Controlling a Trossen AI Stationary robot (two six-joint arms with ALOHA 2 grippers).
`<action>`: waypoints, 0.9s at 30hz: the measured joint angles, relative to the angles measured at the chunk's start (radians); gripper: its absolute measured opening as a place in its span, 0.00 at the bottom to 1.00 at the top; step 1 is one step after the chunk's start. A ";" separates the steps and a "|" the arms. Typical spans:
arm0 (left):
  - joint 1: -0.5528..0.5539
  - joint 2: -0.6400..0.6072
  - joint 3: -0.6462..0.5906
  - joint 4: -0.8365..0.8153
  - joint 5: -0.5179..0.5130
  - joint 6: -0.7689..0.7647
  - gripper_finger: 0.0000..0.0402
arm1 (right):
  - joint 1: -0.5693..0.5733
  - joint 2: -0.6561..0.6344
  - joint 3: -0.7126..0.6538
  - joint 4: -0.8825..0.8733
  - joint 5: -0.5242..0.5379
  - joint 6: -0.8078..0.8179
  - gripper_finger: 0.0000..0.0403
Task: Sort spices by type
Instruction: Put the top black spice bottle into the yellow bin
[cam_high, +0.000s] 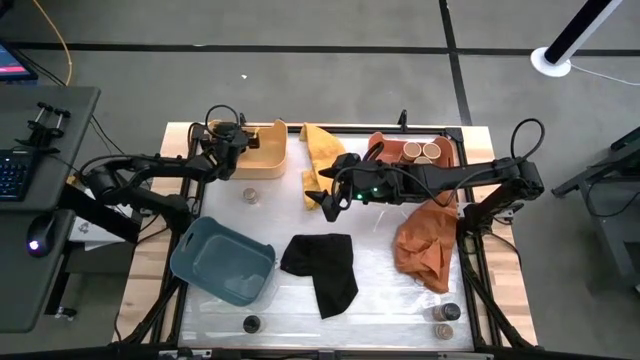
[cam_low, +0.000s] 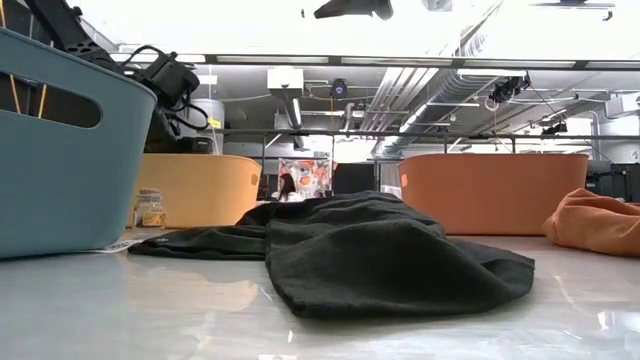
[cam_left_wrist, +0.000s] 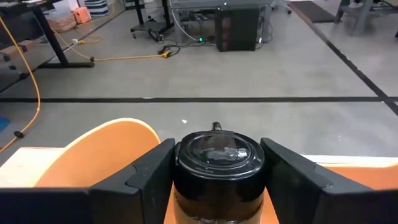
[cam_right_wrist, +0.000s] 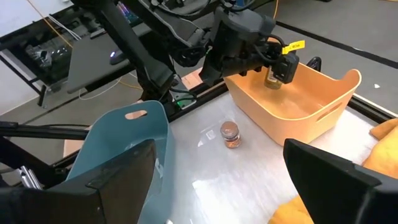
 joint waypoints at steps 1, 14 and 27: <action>0.000 0.000 0.000 -0.001 0.000 0.000 0.52 | 0.000 0.000 0.000 0.000 0.000 0.000 0.86; -0.003 0.000 0.000 -0.001 0.064 0.000 0.53 | 0.000 0.000 0.000 0.000 0.000 -0.002 0.86; -0.003 -0.001 0.000 -0.016 0.082 0.000 0.53 | 0.000 0.000 0.000 0.000 0.000 -0.011 0.86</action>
